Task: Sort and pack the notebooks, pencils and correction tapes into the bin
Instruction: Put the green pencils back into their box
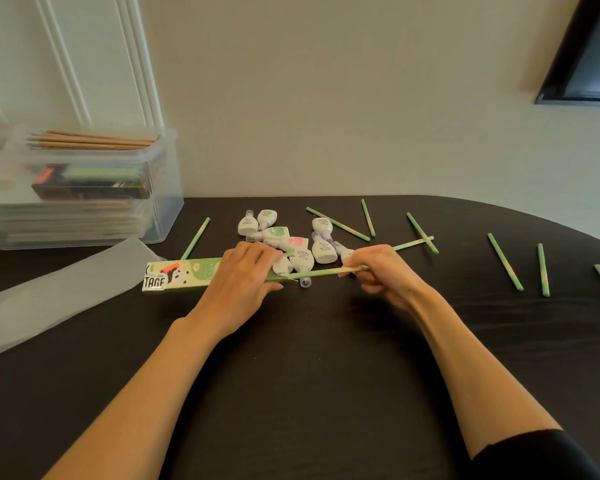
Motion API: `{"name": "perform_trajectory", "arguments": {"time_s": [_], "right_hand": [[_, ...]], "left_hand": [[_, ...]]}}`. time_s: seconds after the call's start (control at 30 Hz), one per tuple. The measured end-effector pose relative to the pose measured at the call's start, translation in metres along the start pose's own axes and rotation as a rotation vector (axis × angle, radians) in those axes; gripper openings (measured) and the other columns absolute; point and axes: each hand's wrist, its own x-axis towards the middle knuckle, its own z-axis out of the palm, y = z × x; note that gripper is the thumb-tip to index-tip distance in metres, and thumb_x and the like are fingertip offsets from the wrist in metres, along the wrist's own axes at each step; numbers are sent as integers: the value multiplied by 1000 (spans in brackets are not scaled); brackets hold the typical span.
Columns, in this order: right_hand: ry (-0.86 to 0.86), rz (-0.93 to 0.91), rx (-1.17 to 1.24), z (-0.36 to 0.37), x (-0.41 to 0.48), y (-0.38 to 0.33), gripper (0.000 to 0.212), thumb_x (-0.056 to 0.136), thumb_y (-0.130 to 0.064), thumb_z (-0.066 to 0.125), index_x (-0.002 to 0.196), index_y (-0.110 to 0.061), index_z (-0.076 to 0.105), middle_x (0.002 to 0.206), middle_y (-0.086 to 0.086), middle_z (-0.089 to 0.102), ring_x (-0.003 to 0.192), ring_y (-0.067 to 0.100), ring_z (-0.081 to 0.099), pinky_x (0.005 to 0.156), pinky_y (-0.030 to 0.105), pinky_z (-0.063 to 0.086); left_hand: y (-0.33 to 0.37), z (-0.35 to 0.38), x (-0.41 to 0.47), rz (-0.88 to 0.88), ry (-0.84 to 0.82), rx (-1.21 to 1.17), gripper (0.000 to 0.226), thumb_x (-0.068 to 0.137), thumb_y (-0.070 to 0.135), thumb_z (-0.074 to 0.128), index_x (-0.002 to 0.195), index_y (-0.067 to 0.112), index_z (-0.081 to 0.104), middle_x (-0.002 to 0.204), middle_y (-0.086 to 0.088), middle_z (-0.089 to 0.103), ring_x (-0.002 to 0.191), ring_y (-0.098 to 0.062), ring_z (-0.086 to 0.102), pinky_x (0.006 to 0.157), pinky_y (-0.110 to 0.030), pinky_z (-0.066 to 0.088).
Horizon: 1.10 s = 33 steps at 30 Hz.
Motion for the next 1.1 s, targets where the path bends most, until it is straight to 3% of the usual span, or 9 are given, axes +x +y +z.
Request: {"name": "perform_trajectory", "arguments": {"time_s": [0.1,0.2,0.47,0.6,0.73,0.83,0.93,1.0,1.1], "right_hand": [[-75,2,213,18,-1,-5,19,81,-2,37,69,-8,50,42,-3,39,36,7,29,35,14,24],[-128,-9,393,40,-1,-5,18,87,3,33,81,-9,45,48,1,52,41,9,46,43,20,44],[34,-164,283,47,-3,11,15,87,-4,58,86,-11,71,84,2,69,80,10,65,80,25,55],[-46,9,375,49,-6,7,26,93,-17,42,106,-8,62,108,10,64,96,16,58,79,31,53],[-106,13,405,33,-9,5,43,95,-24,32,122,1,53,112,12,63,88,14,56,69,28,50],[172,-19,231,12,-7,0,32,92,-21,42,103,-5,66,90,2,66,80,11,56,63,22,48],[504,-10,-352,-24,-2,12,12,85,-25,58,89,-15,63,94,0,62,95,15,53,78,29,47],[482,35,-655,-46,-3,24,22,79,-37,67,87,-19,58,104,2,58,108,18,46,85,32,43],[288,100,-785,-63,-4,30,27,75,-41,72,82,-20,55,103,3,56,107,19,47,88,32,44]], "left_hand": [[9,0,1,43,25,-2,46,83,24,66,123,5,53,120,-11,53,113,-27,47,92,-35,37],[12,-1,2,11,66,-32,46,82,23,67,122,4,53,118,-12,52,107,-28,51,91,-38,39],[23,2,7,-66,156,-68,45,80,24,70,117,5,53,118,-15,51,103,-30,52,84,-38,38],[28,6,9,-62,161,-62,47,78,21,72,118,5,54,116,-16,53,103,-31,54,84,-39,40],[34,9,12,-49,171,-66,50,74,19,76,116,4,56,111,-15,56,98,-32,56,79,-40,43],[40,11,17,-58,180,-82,47,77,19,73,117,6,55,114,-13,55,102,-31,54,85,-38,40],[47,14,20,-45,202,-119,48,78,19,73,119,5,54,113,-14,56,103,-31,54,88,-39,40],[49,15,21,-32,218,-137,48,76,16,74,118,3,55,110,-15,58,101,-32,56,86,-41,42],[47,15,21,-8,200,-126,47,76,16,74,117,2,55,108,-15,58,99,-32,57,85,-42,43]]}}
